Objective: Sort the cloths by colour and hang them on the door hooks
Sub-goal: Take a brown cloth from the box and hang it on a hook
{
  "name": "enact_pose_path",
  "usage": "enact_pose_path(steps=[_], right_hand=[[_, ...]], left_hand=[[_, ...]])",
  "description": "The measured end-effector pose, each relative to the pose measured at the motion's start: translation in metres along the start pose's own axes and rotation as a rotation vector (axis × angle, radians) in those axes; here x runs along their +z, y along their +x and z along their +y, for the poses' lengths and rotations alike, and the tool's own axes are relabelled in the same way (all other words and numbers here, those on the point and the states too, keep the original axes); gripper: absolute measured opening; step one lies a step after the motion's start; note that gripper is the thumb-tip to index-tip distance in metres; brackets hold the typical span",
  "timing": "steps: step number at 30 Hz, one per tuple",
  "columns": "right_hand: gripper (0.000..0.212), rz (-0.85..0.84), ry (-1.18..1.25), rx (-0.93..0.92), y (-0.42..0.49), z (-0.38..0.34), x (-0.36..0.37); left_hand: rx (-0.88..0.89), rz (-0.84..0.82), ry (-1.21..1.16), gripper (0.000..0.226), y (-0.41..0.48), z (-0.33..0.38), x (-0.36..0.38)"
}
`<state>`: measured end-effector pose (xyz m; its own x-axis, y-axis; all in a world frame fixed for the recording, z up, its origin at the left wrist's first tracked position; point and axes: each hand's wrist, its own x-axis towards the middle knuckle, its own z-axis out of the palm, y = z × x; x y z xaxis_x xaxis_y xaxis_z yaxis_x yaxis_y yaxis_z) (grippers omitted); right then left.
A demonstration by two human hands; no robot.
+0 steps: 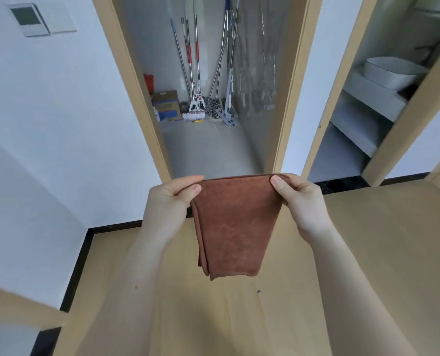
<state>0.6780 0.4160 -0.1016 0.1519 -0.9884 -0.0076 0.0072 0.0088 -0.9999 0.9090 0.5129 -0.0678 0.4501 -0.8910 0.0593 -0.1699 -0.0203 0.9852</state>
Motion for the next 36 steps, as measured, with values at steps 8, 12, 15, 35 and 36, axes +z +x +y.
enact_pose_path(steps=[8,12,15,35,36], right_hand=[[0.014,0.088,0.023,-0.008,0.035,-0.001,-0.101],[0.013,0.159,0.054,-0.018,0.044,-0.004,-0.143],[0.014,0.207,0.060,-0.018,0.049,-0.004,-0.171],[0.013,0.646,0.033,0.001,0.133,-0.015,-0.260],[0.013,0.666,0.029,-0.004,0.138,-0.016,-0.261]], left_hand=[[-0.028,-0.087,-0.016,0.028,0.029,0.014,0.108],[-0.018,-0.148,-0.017,0.027,0.042,0.021,0.154],[-0.021,-0.198,-0.034,0.025,0.052,0.025,0.188],[-0.106,-0.618,-0.138,0.018,0.195,0.039,0.355],[-0.109,-0.631,-0.148,0.018,0.203,0.040,0.360]])
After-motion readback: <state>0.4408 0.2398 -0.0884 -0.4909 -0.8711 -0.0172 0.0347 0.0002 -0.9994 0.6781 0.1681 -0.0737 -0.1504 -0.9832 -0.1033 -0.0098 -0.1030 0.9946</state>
